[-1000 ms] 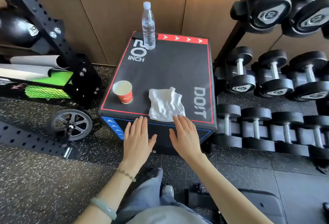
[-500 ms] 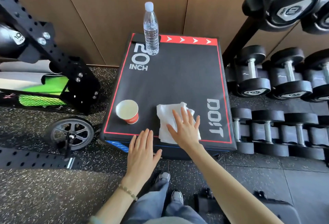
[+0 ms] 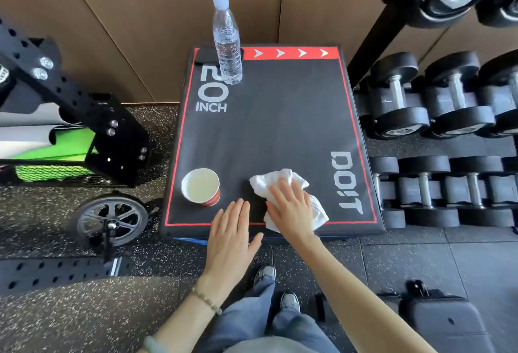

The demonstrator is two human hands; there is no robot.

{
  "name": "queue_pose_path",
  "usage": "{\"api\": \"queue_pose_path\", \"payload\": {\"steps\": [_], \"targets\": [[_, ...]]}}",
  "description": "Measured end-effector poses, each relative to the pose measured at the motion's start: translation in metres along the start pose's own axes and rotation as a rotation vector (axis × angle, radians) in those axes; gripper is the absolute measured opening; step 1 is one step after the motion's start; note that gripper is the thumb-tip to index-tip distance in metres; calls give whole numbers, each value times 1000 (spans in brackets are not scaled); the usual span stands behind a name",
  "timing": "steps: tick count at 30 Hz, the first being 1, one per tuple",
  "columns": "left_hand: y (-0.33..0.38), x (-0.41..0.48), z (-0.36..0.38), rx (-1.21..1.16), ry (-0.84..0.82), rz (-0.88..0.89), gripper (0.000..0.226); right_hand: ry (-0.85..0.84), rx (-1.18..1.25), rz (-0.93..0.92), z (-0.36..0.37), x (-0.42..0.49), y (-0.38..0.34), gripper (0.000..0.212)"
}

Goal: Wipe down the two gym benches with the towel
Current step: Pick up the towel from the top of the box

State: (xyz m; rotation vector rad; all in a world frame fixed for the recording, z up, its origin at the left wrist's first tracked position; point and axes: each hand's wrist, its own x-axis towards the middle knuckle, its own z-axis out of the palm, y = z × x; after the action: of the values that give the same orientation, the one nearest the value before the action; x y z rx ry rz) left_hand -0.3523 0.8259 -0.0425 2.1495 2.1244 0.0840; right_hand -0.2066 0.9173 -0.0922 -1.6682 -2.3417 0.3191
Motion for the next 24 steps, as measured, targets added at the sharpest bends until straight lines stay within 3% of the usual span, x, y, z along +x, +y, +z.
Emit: {"api": "queue_pose_path", "payload": {"steps": [4,8,24], "targets": [[2,9,-1,0,-19,63,66,35,28,-24,-5,-16,19,32],[11,17,3,-7,-54,166,66,119,76,94,-17,-43,36,36],[158,-13,16,-12,-141,1007,63,622,-114,743,-83,-258,71,43]]}}
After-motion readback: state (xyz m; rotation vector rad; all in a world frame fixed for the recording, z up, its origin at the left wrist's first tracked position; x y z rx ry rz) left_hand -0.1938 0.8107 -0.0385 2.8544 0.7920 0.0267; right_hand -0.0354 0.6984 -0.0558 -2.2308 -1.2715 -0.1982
